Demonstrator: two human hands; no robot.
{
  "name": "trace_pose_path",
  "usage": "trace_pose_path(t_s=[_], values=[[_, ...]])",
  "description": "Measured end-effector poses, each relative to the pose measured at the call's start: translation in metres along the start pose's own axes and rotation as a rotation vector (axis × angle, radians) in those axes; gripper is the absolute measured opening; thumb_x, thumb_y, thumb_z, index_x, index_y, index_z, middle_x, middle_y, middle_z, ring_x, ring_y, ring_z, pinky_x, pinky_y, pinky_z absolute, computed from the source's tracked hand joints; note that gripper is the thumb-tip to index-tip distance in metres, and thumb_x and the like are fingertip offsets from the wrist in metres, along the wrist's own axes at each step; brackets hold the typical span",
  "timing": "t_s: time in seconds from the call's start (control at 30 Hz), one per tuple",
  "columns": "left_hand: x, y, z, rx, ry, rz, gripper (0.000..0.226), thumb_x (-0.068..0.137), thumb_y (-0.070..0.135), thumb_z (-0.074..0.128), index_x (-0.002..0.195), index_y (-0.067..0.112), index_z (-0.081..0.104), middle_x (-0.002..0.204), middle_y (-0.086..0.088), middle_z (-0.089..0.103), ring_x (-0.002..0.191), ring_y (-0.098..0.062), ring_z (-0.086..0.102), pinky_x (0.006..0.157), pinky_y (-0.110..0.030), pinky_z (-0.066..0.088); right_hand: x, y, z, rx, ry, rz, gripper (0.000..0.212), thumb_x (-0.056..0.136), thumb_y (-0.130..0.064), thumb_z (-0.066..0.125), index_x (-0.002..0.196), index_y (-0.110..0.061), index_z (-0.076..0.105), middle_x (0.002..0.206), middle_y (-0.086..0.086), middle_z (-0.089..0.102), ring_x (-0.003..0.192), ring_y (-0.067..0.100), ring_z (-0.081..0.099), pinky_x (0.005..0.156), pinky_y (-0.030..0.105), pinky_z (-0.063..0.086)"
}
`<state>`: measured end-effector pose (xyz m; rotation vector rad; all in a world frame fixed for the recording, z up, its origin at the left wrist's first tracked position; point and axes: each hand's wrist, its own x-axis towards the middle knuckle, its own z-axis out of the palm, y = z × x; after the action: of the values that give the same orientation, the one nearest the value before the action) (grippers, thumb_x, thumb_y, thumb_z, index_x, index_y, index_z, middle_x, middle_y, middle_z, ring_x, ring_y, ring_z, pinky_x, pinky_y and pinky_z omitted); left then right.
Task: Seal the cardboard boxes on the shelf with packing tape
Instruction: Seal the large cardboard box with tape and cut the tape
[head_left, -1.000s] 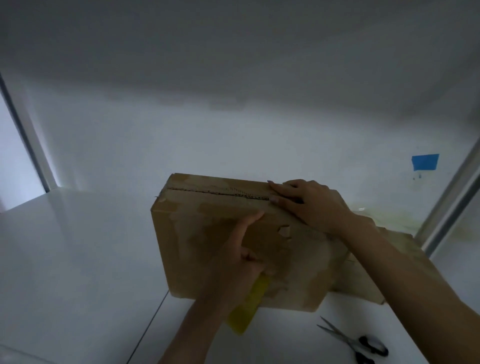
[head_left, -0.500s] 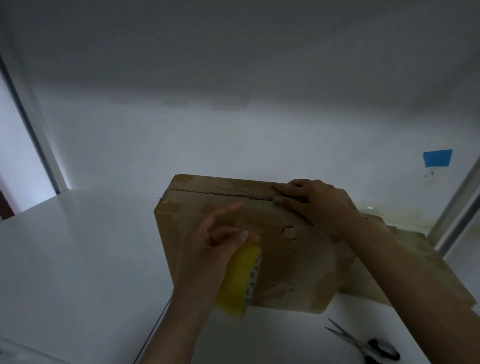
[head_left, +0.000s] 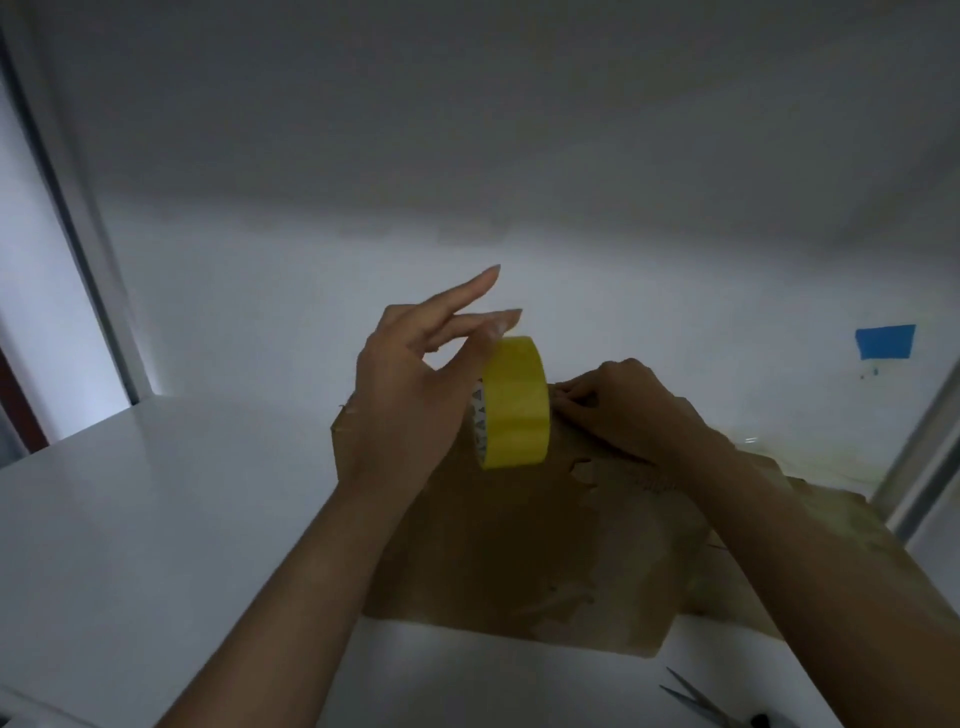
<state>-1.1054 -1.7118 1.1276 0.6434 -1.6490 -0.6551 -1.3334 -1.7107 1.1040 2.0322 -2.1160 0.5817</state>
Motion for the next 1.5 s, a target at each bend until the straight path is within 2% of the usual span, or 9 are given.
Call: trace_pose_path(t_s=[0.1,0.27,0.5,0.6,0.73,0.83,0.93,1.07,1.5], values=[[0.025,-0.007,0.020,-0.256,-0.002,-0.155,0.041,0.092,0.022,0.071,0.132,0.028,0.064,0.099,0.009,0.077,0.104,-0.001,0.067,0.077,-0.003,0.045,0.015,-0.013,-0.005,-0.049,0.030,0.096,0.032,0.089,-0.031,0.060,0.088,-0.002,0.074,0.082,0.014,0.072,0.067,0.020,0.057,0.066,0.031,0.047],[0.050,-0.050,0.057,-0.358,0.067,-0.361,0.050,0.082,0.025,0.080,0.130,0.028,0.065,0.089,0.005,0.078,0.097,-0.009,0.071,0.098,-0.035,0.053,0.020,-0.012,0.019,0.049,0.078,0.137,0.030,0.090,-0.043,0.062,0.098,-0.014,0.065,0.098,0.004,0.068,0.092,0.023,0.061,0.074,0.029,0.040],[0.068,-0.084,0.072,-0.594,0.229,-0.676,0.052,0.081,0.016,0.081,0.129,0.026,0.065,0.109,-0.006,0.072,0.097,-0.020,0.071,0.070,-0.028,0.060,0.023,-0.010,0.021,0.152,0.017,0.112,0.025,0.092,-0.025,0.060,0.112,-0.010,0.062,0.105,0.007,0.061,0.101,0.026,0.055,0.078,0.035,0.044],[0.075,-0.089,0.070,-0.703,0.327,-0.744,0.059,0.082,0.010,0.080,0.136,0.023,0.058,0.118,-0.010,0.068,0.101,-0.024,0.069,0.082,-0.039,0.061,0.022,-0.011,0.021,0.254,0.050,0.059,0.015,0.088,-0.020,0.060,0.102,-0.015,0.066,0.099,0.007,0.066,0.087,0.019,0.053,0.074,0.035,0.045],[0.077,-0.097,0.076,-0.632,0.459,-0.765,0.067,0.084,0.011,0.077,0.142,0.028,0.049,0.111,-0.002,0.070,0.105,-0.025,0.067,0.091,-0.048,0.057,0.022,-0.012,0.022,0.374,-0.039,0.023,0.052,0.069,-0.061,0.060,0.097,-0.017,0.067,0.086,0.005,0.067,0.078,0.020,0.062,0.076,0.050,0.052],[0.075,-0.094,0.080,-0.568,0.455,-0.725,0.070,0.083,0.016,0.078,0.144,0.032,0.046,0.090,0.012,0.066,0.101,-0.021,0.068,0.090,-0.046,0.057,0.020,-0.016,0.021,0.469,-0.046,0.026,0.066,0.067,-0.078,0.063,0.109,-0.027,0.066,0.098,-0.003,0.071,0.089,0.015,0.065,0.081,0.040,0.054],[0.071,-0.091,0.078,-0.614,0.395,-0.695,0.071,0.084,0.009,0.078,0.143,0.026,0.044,0.092,0.008,0.068,0.087,-0.012,0.071,0.079,-0.033,0.061,0.023,-0.014,0.022,0.507,0.004,0.135,0.047,0.086,-0.062,0.054,0.105,-0.020,0.058,0.092,-0.007,0.063,0.085,0.011,0.059,0.072,0.020,0.047],[0.066,-0.082,0.070,-0.726,0.361,-0.692,0.070,0.082,-0.003,0.076,0.142,0.016,0.044,0.095,-0.005,0.069,0.075,-0.008,0.070,0.063,-0.017,0.057,0.027,-0.008,0.026,0.434,0.118,0.186,0.043,0.095,-0.050,0.050,0.113,-0.012,0.052,0.095,0.004,0.066,0.087,0.023,0.062,0.074,0.037,0.051],[0.059,-0.074,0.066,-0.754,0.437,-0.712,0.056,0.081,-0.014,0.070,0.125,0.017,0.056,0.087,-0.011,0.070,0.074,-0.016,0.072,0.065,-0.026,0.061,0.025,-0.006,0.030,0.349,0.230,0.185,0.032,0.097,-0.035,0.051,0.112,-0.008,0.043,0.072,0.000,0.051,0.069,0.027,0.053,0.059,0.032,0.035]])
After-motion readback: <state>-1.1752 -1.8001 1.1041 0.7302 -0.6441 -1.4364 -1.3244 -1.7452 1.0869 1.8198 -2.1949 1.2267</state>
